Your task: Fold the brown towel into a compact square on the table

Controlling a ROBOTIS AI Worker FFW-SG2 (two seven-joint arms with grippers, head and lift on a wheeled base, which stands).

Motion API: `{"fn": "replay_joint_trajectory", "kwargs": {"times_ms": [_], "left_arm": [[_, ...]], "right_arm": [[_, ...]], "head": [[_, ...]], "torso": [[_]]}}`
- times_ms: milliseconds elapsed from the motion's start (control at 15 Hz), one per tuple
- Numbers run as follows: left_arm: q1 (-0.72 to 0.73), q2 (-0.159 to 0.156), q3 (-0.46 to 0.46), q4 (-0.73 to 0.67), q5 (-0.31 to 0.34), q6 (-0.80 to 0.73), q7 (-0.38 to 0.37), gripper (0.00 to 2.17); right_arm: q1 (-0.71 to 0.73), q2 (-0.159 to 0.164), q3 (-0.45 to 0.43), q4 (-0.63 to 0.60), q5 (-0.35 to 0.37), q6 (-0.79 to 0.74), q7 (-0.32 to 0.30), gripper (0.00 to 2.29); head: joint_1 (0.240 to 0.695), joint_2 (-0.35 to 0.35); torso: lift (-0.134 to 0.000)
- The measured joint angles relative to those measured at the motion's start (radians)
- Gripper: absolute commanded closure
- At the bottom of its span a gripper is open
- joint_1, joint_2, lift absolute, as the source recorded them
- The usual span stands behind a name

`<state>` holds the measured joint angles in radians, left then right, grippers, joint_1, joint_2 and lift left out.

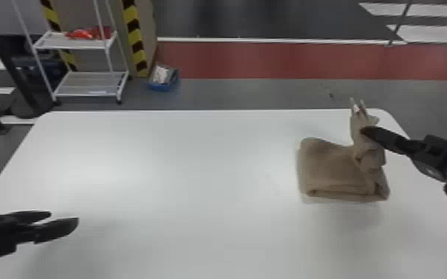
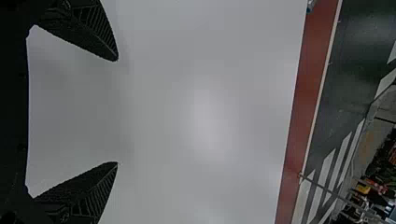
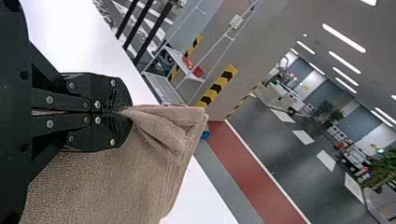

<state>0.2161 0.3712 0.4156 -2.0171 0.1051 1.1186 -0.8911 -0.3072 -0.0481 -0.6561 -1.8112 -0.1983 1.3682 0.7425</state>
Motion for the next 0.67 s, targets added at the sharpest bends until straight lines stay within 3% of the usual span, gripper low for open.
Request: {"fn": "replay_joint_trajectory", "kwargs": {"times_ms": [200,667], "left_arm": [[-0.001,0.008,0.004,0.013,0.004,-0.003,-0.001,0.09],[-0.023,0.020,-0.004,0.065,0.008,-0.024,-0.002,0.09]], "right_arm": [[0.006,0.030,0.094,-0.015,0.087,0.003,-0.014,1.95],[-0.018,0.028,0.189,-0.014,0.222,0.074,-0.042,1.94]], "head": [[0.695,0.068],[0.695,0.087]], "torso": [[-0.123],[-0.123]]}}
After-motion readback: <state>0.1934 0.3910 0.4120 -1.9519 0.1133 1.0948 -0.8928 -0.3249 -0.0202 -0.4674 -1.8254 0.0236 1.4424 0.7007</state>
